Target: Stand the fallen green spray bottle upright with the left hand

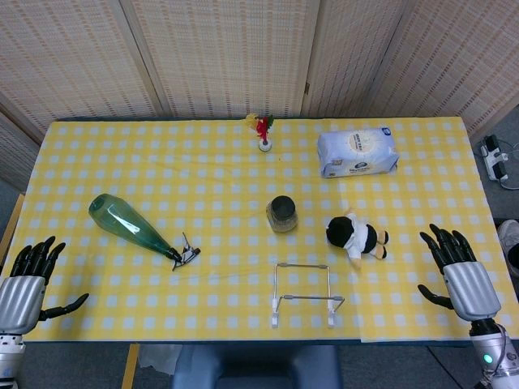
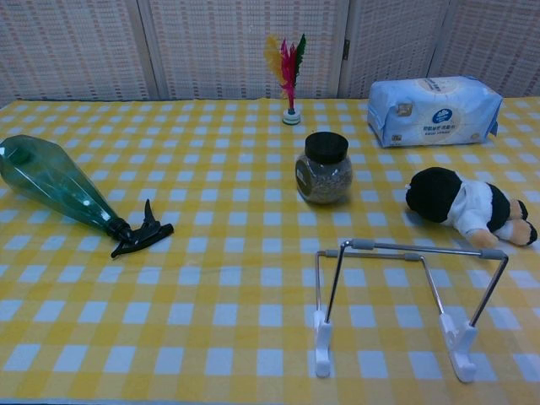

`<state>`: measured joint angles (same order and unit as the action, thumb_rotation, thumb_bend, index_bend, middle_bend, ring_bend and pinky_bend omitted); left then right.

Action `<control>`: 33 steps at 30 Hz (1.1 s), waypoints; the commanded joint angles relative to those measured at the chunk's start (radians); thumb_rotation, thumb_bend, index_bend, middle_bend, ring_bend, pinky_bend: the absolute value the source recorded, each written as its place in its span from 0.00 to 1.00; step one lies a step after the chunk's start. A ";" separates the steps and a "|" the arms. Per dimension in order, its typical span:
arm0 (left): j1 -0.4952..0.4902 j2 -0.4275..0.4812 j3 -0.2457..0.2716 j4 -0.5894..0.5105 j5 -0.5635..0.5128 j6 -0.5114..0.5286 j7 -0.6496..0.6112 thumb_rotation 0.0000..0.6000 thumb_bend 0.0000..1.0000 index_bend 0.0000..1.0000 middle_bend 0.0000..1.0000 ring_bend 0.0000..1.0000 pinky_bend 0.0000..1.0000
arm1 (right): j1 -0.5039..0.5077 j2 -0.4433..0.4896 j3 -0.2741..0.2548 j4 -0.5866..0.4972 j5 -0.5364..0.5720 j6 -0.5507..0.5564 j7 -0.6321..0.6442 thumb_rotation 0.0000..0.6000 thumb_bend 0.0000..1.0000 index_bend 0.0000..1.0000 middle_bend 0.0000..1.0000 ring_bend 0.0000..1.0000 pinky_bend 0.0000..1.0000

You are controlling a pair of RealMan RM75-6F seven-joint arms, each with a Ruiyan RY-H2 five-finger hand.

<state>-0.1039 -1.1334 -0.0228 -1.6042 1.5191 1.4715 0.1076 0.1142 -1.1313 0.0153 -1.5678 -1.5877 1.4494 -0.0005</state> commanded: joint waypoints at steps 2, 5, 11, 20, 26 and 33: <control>-0.004 0.005 0.004 -0.003 -0.008 -0.020 -0.016 0.37 0.18 0.00 0.00 0.00 0.00 | 0.001 0.000 0.001 0.002 0.000 0.001 0.002 1.00 0.23 0.00 0.00 0.00 0.00; -0.012 0.002 0.000 0.006 -0.011 -0.031 -0.026 0.38 0.18 0.00 0.00 0.00 0.00 | 0.000 0.002 0.001 0.002 0.001 0.002 0.004 1.00 0.23 0.00 0.00 0.00 0.00; -0.035 -0.018 0.022 0.031 0.084 -0.023 -0.136 0.67 0.18 0.00 0.04 0.04 0.12 | -0.019 0.020 -0.004 -0.003 -0.025 0.050 0.042 1.00 0.23 0.00 0.00 0.00 0.00; -0.099 -0.066 -0.013 0.023 0.132 -0.036 -0.047 1.00 0.19 0.24 1.00 1.00 1.00 | -0.045 0.029 -0.018 0.003 -0.063 0.104 0.071 1.00 0.23 0.00 0.00 0.00 0.00; -0.171 -0.124 -0.035 0.027 0.102 -0.153 0.164 1.00 0.19 0.35 1.00 1.00 1.00 | -0.060 0.033 -0.005 -0.006 -0.033 0.120 0.058 1.00 0.23 0.00 0.00 0.00 0.00; -0.255 -0.190 -0.054 0.079 0.055 -0.276 0.339 1.00 0.19 0.35 1.00 1.00 1.00 | -0.045 0.035 0.006 -0.006 -0.018 0.091 0.070 1.00 0.23 0.00 0.00 0.00 0.00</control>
<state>-0.3211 -1.2881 -0.0652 -1.5504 1.5942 1.2361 0.3877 0.0676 -1.0969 0.0201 -1.5740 -1.6076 1.5426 0.0676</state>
